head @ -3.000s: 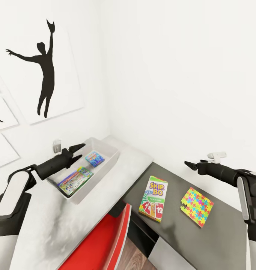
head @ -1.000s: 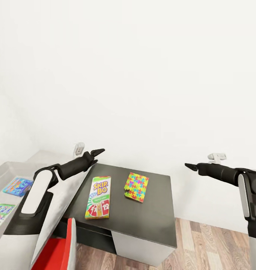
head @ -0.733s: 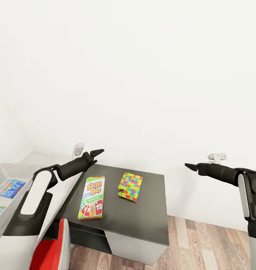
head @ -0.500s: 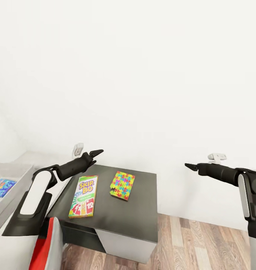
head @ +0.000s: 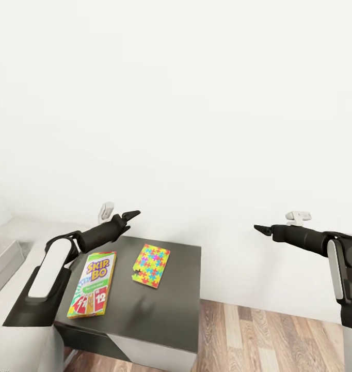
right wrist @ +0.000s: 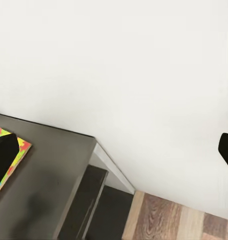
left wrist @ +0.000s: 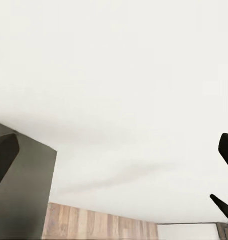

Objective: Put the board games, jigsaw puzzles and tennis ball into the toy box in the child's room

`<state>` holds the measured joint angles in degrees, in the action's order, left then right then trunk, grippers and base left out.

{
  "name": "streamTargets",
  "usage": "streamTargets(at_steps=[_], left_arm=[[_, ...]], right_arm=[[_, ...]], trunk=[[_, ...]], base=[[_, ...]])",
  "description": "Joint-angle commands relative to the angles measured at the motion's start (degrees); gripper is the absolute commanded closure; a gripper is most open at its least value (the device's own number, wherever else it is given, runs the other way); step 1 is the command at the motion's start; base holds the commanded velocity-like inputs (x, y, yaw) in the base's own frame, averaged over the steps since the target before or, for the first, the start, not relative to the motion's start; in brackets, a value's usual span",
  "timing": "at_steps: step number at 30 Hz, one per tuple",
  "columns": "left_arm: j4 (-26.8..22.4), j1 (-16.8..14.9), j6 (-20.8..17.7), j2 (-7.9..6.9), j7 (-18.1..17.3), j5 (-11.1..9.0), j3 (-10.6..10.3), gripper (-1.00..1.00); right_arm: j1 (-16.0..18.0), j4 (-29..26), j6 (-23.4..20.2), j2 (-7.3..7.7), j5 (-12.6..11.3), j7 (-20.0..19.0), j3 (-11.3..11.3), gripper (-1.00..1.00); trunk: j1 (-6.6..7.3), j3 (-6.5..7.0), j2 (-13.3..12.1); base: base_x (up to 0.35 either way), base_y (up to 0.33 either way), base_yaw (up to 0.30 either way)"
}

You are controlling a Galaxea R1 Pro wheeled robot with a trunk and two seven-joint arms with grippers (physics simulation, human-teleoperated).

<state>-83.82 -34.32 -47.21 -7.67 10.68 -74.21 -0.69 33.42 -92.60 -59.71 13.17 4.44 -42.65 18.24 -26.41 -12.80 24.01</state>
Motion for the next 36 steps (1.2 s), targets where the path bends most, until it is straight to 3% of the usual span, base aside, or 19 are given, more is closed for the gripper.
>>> streamTargets(at_steps=[1,7,9,11,17,20,23,27,29,36], left_arm=[[1.5,0.3,-0.1,-0.46,0.8,-0.7,0.1,-1.00],[2.5,0.5,-0.1,-2.67,1.1,-0.7,0.4,-1.00],[2.8,0.8,-0.1,-4.33,1.4,-0.6,0.5,-1.00],[3.4,1.5,-0.1,-5.03,2.3,-0.6,0.5,-1.00],[9.9,2.3,0.0,-5.67,3.4,-0.6,1.4,-1.00],[13.6,2.4,0.5,-5.77,3.4,-0.3,1.7,-1.00],[18.1,2.4,2.1,-5.79,3.3,2.4,1.8,-1.00],[20.2,2.4,3.1,-5.79,2.2,6.3,1.8,-1.00],[21.1,2.4,3.6,-5.82,-0.1,8.5,1.9,-1.00],[22.9,2.0,5.1,-5.47,-2.1,9.9,1.4,-1.00]], right_arm=[[0.1,0.0,-0.2,-0.02,0.5,-0.5,0.0,-1.00],[0.1,0.0,-0.2,-0.01,0.5,-0.5,0.0,-1.00],[0.1,0.0,-0.2,-0.06,0.5,-0.5,0.0,-1.00],[0.0,0.0,-0.3,-0.28,0.4,-0.5,-0.1,-1.00],[-0.4,0.0,-0.3,-0.94,0.5,-0.3,-1.0,-1.00],[-0.6,0.0,-0.3,-1.43,0.5,-0.2,-3.0,-1.00],[-0.7,0.1,-0.1,-1.77,0.6,-0.1,-5.6,-1.00],[-0.8,0.1,-0.1,-1.91,0.6,-0.1,-6.8,-1.00],[-0.9,0.1,-0.1,-1.97,0.6,-0.1,-7.3,-1.00],[-1.0,0.1,-0.2,-2.01,0.6,-0.3,-7.5,-1.00]], trunk=[[-0.04,-0.04,0.1],[-0.04,0.40,0.1],[-0.04,0.55,0.1],[-0.04,0.70,0.1],[-0.04,1.14,0.1],[-0.04,1.28,0.1],[-0.04,1.34,0.1],[-0.04,1.38,0.1],[-0.04,1.38,0.1],[-0.04,1.39,0.1]], base=[[0.012,-0.010,-0.181],[0.006,-0.005,-0.197],[0.001,-0.001,-0.207],[0.001,0.000,-0.210],[0.000,0.000,-0.205],[0.000,0.000,-0.140],[0.000,0.000,-0.058],[0.061,0.000,-0.027],[0.228,0.000,-0.010],[0.233,0.000,-0.003]])
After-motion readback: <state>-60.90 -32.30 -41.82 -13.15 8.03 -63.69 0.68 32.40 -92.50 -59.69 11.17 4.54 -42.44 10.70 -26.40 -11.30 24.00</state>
